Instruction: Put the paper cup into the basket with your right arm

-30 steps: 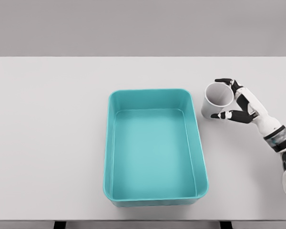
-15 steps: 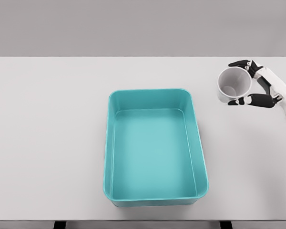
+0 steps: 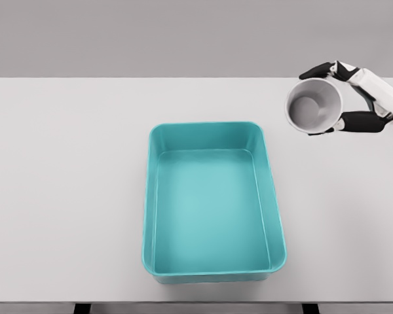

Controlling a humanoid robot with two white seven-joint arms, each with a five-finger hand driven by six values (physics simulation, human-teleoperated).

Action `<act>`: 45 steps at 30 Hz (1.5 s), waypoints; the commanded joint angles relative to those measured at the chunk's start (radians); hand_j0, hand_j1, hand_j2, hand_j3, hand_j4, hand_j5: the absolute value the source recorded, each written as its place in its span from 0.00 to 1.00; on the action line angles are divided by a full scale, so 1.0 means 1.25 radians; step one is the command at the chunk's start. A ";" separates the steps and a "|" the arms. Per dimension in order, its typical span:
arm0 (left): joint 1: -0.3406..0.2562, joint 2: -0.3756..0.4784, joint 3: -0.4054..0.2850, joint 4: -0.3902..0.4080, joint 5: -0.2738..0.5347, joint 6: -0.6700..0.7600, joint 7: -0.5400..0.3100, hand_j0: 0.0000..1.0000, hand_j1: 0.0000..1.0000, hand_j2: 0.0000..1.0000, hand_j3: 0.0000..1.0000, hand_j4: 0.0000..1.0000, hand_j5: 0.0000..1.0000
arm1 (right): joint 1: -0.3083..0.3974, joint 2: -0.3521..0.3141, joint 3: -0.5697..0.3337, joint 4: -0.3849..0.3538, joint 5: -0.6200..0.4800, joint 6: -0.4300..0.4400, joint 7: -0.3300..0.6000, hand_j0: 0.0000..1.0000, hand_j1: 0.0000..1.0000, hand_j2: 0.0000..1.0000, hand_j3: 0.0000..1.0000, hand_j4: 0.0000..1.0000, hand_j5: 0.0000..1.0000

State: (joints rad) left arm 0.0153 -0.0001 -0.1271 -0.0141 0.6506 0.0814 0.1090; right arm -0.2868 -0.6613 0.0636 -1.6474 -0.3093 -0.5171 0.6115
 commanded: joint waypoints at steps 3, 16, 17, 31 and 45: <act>0.000 0.000 0.000 0.000 0.000 0.000 0.000 1.00 1.00 1.00 1.00 1.00 1.00 | -0.036 -0.002 0.035 -0.021 0.000 0.004 -0.001 0.59 0.59 0.59 0.59 0.59 0.59; 0.000 0.000 0.000 0.000 0.000 0.000 0.000 1.00 1.00 1.00 1.00 1.00 1.00 | -0.179 -0.038 0.240 -0.028 0.077 0.012 -0.001 0.59 0.59 0.59 0.59 0.59 0.59; 0.000 0.000 0.000 0.000 0.000 0.000 0.000 1.00 1.00 1.00 1.00 1.00 1.00 | -0.190 -0.045 0.242 -0.030 0.077 0.012 -0.001 0.59 0.59 0.59 0.59 0.59 0.59; 0.000 0.000 0.000 0.000 0.000 0.000 0.000 1.00 1.00 1.00 1.00 1.00 1.00 | -0.287 -0.047 0.403 -0.031 0.077 0.015 -0.001 0.60 0.60 0.60 0.60 0.60 0.60; 0.000 0.000 0.000 0.000 0.000 0.000 0.000 1.00 1.00 1.00 1.00 1.00 1.00 | -0.313 -0.049 0.403 -0.036 0.120 0.014 -0.001 0.90 0.90 0.90 0.90 0.90 0.90</act>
State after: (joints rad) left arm 0.0153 -0.0001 -0.1271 -0.0141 0.6506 0.0815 0.1090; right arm -0.6811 -0.7212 0.5677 -1.6906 -0.1537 -0.5024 0.6113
